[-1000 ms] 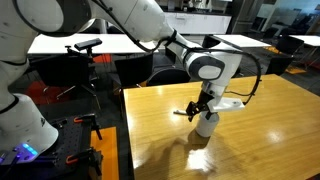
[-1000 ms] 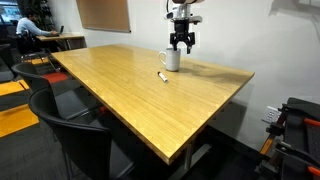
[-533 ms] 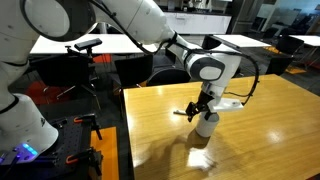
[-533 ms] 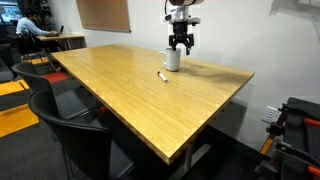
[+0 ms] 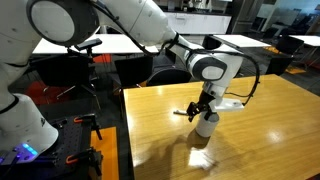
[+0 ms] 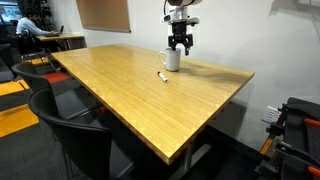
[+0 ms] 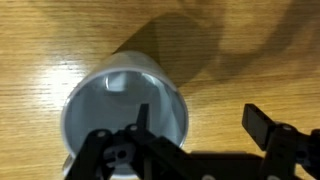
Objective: Move the mug to the right side of the table
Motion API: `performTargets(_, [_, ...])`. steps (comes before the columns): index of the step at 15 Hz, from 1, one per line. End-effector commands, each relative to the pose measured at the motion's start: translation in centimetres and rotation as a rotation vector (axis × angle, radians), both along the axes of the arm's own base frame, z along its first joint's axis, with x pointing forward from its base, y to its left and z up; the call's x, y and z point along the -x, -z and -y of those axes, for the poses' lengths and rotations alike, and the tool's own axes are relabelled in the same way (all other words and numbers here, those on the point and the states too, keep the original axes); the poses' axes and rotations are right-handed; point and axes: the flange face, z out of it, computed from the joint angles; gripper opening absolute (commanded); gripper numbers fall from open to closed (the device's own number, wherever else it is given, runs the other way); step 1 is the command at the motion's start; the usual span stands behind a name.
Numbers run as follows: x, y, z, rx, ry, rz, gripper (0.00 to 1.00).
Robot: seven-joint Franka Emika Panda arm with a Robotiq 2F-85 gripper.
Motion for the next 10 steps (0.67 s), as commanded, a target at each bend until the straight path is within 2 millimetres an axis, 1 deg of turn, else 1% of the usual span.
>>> performTargets(1, [-0.59, -0.59, 0.26, 0.002, 0.002, -0.024, 0.93])
performTargets(2, [-0.64, -0.59, 0.27, 0.002, 0.003, -0.028, 0.93])
performTargets(5, [-0.82, -0.66, 0.26, 0.001, 0.003, -0.034, 0.86])
performTargets(6, [-0.89, -0.64, 0.25, 0.001, 0.003, -0.035, 0.83])
performTargets(7, [-0.96, -0.63, 0.25, 0.001, 0.002, -0.036, 0.78])
performTargets(8, [-1.01, -0.59, 0.25, 0.001, 0.002, -0.038, 0.69])
performTargets(9, [-1.04, -0.55, 0.25, 0.001, 0.002, -0.040, 0.70])
performTargets(10, [-1.07, -0.50, 0.22, 0.001, 0.002, -0.042, 0.67])
